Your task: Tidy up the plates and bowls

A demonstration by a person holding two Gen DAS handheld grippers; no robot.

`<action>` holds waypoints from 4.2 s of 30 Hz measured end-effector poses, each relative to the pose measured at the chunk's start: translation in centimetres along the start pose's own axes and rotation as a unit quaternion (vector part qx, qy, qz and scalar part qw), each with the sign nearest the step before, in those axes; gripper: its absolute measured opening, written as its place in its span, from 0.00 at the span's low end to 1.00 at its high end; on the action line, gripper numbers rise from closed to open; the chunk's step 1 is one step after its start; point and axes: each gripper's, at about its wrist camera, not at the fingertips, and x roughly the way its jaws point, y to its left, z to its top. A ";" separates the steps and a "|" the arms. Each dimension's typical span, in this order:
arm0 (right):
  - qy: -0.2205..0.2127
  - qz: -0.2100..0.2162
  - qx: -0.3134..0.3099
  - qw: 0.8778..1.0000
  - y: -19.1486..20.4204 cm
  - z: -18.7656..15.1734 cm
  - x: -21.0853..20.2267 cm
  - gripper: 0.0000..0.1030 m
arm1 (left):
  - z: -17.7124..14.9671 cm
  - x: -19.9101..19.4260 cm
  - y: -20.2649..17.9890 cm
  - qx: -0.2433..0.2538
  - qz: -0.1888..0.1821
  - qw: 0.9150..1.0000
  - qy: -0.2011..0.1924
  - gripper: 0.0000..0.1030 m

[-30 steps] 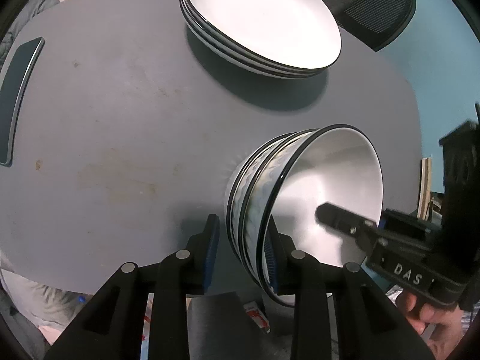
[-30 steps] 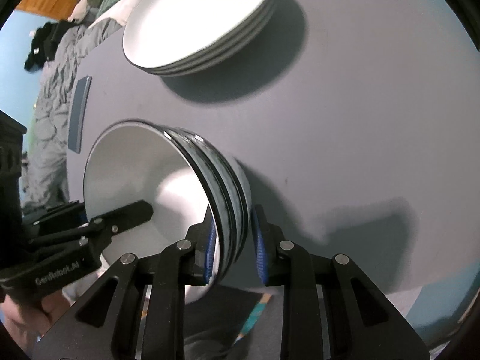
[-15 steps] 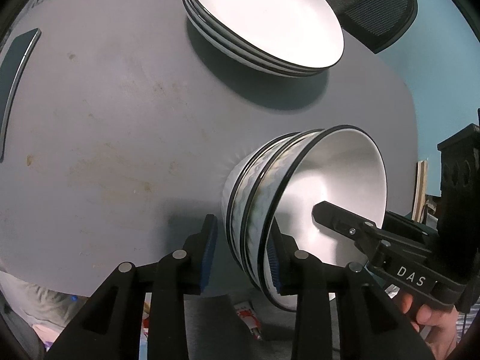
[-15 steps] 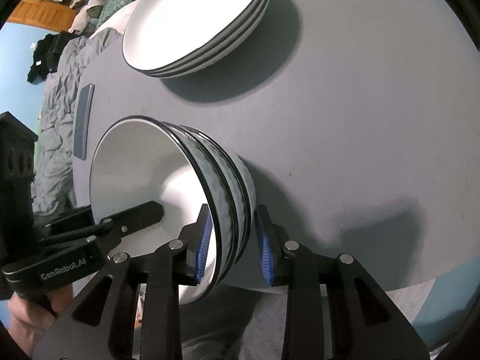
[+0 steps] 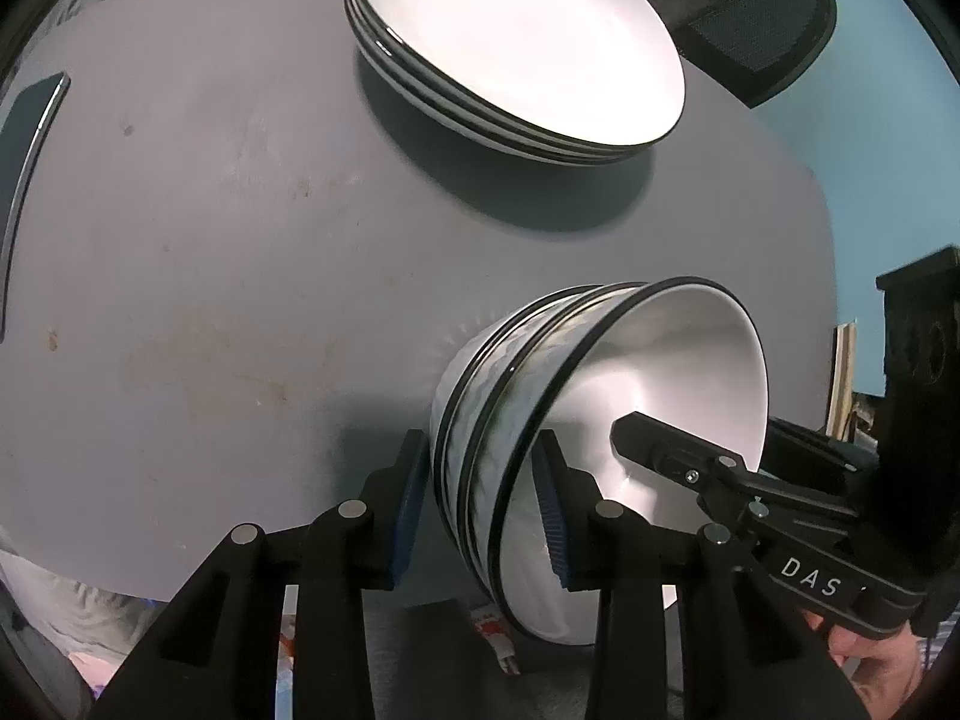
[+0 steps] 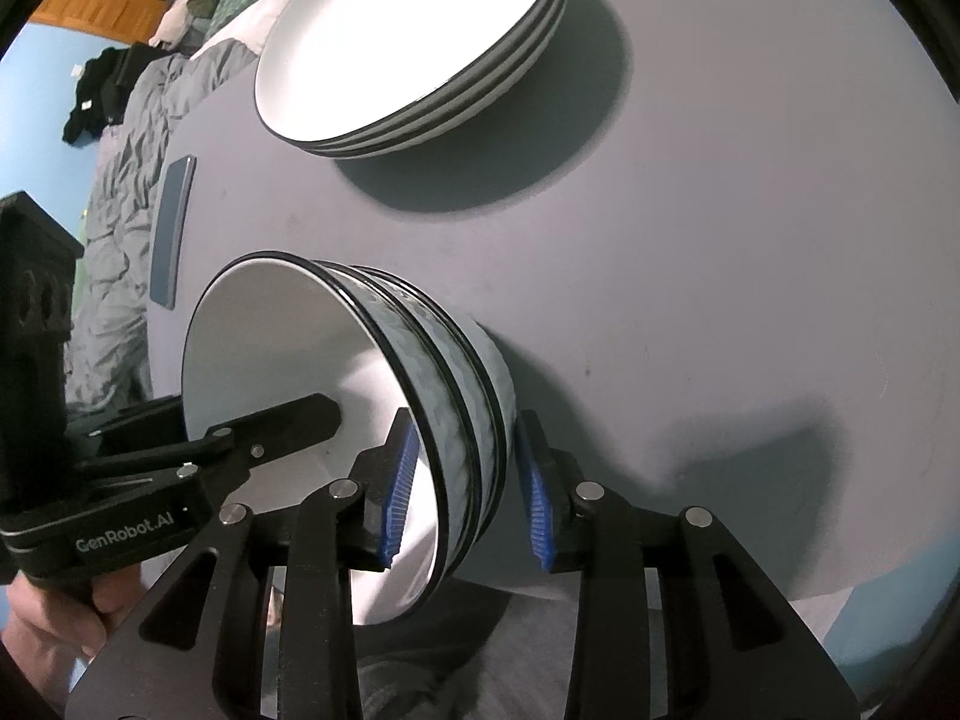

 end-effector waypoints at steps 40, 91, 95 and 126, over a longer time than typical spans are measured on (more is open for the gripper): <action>0.017 -0.023 -0.013 1.000 0.9 1.2 -0.2 0.18 | 0.2 -1.2 1.2 -0.022 0.013 1.000 -0.012 0.22; -0.003 -0.037 -0.021 0.999 1.8 16.2 -3.6 0.16 | 14.5 -6.5 0.8 -0.035 0.042 0.997 -0.048 0.22; 0.000 -0.037 -0.022 0.999 1.6 16.6 -3.4 0.16 | 14.4 -6.6 0.6 -0.030 0.046 0.997 -0.054 0.22; -0.167 -0.083 -0.074 0.980 3.6 10.3 -16.5 0.64 | 3.1 -21.8 -1.5 0.026 0.064 0.941 -0.330 0.78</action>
